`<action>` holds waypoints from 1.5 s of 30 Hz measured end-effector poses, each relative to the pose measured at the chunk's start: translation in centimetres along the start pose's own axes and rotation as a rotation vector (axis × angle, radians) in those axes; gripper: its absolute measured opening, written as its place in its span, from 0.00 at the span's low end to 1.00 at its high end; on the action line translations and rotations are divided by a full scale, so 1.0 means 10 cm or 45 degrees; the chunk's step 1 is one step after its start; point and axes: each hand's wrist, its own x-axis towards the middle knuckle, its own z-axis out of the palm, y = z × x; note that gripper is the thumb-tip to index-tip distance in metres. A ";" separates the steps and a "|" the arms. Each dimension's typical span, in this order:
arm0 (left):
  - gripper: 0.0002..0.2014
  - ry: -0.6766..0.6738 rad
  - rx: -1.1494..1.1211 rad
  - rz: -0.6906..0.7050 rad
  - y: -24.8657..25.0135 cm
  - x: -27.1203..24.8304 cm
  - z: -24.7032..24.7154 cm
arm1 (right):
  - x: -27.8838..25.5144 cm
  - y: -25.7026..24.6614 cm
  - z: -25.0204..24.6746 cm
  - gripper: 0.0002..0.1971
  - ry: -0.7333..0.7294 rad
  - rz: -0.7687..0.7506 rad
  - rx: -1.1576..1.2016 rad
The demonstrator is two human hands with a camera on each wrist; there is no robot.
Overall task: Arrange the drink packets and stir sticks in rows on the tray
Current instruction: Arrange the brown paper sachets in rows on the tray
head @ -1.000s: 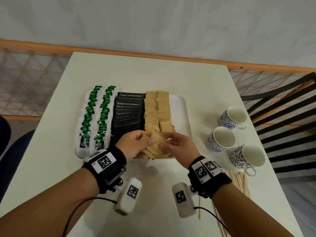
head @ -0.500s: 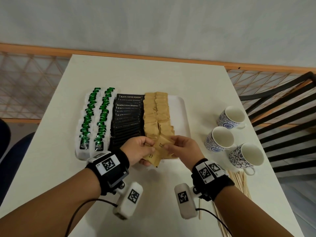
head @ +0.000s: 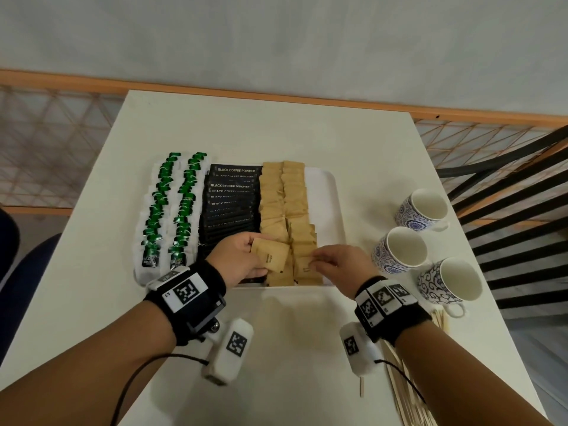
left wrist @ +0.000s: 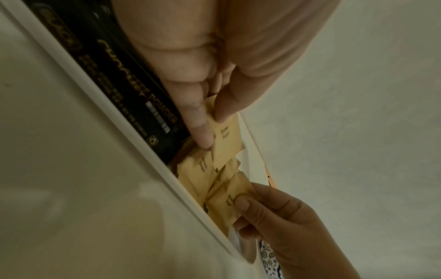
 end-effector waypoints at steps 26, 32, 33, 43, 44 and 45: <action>0.11 0.021 0.104 0.094 0.06 0.07 0.15 | 0.02 -0.04 0.09 0.09 0.210 -0.138 0.266; 0.10 0.026 0.173 0.179 0.14 0.11 0.29 | 0.01 0.03 0.08 0.05 0.102 -0.022 0.382; 0.09 0.045 0.176 0.195 0.16 0.12 0.29 | 0.02 0.07 0.06 0.06 0.109 0.011 0.421; 0.11 0.131 0.228 0.181 0.18 0.21 0.26 | 0.08 0.08 0.08 0.10 0.037 0.079 0.151; 0.11 0.136 0.221 0.182 0.18 0.21 0.26 | 0.09 0.07 0.09 0.11 0.048 0.066 0.123; 0.11 0.140 0.217 0.182 0.18 0.21 0.25 | 0.10 0.06 0.10 0.11 0.074 0.052 0.107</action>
